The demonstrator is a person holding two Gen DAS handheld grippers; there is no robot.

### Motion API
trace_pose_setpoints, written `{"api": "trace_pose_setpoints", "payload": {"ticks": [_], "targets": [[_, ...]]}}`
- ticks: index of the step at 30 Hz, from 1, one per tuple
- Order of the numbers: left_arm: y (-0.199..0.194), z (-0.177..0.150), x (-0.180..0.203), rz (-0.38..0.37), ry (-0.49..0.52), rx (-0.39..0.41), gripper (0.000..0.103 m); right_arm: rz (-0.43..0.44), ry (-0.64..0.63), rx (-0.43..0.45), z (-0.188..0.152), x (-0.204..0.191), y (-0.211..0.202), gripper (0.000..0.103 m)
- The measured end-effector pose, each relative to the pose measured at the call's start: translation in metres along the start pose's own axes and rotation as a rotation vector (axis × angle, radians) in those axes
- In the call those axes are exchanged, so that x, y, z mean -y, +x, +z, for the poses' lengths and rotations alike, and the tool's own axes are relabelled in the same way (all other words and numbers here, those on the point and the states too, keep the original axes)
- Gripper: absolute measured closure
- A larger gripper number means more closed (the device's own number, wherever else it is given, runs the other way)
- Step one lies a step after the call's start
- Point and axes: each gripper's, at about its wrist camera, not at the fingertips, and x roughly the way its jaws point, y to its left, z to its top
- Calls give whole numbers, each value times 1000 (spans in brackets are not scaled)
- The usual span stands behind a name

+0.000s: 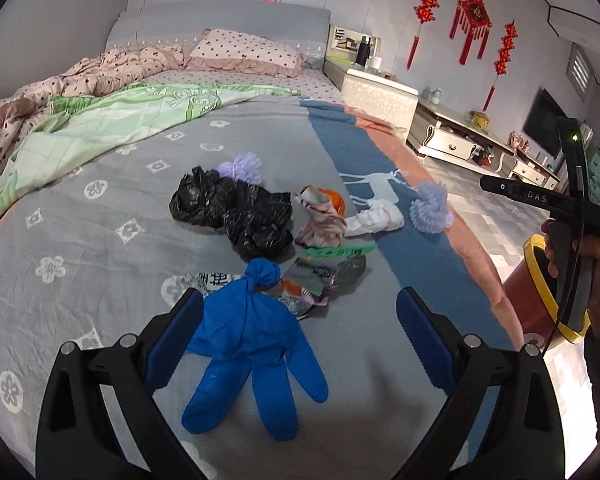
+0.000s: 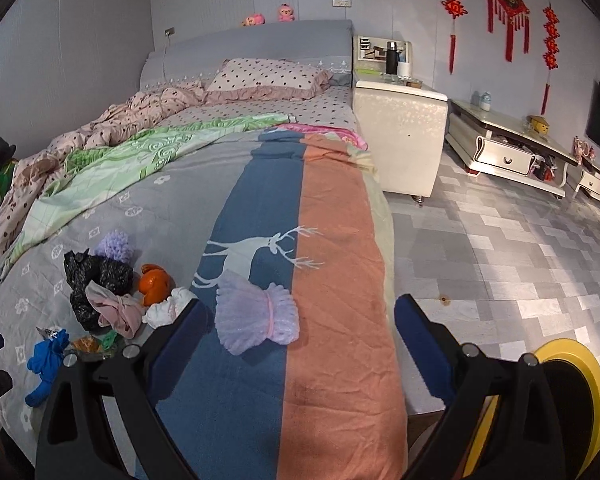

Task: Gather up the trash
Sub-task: 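Grasp the blue glove with the left tool while the right tool grasps the lavender mesh item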

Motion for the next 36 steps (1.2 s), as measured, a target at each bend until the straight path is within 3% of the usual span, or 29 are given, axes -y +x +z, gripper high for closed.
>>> {"api": "trace_pose_setpoints", "payload": {"ticks": [12, 17, 21, 26, 31, 36], "targets": [[58, -30, -31, 14, -82, -84, 13, 2, -28, -73, -4, -23, 68, 12], [72, -38, -29, 5, -82, -107, 37, -6, -17, -94, -4, -23, 85, 20], [80, -46, -19, 34, -20, -110, 58, -4, -9, -113, -6, -24, 97, 35], [83, -47, -14, 31, 5, -101, 80, -29, -25, -114, -5, -29, 105, 40], [72, -45, -18, 15, -2, -91, 89, -31, -1, -94, 0, -23, 98, 56], [53, -44, -23, 16, 2, -67, 91, -26, 15, -67, 3, -19, 78, 61]]}}
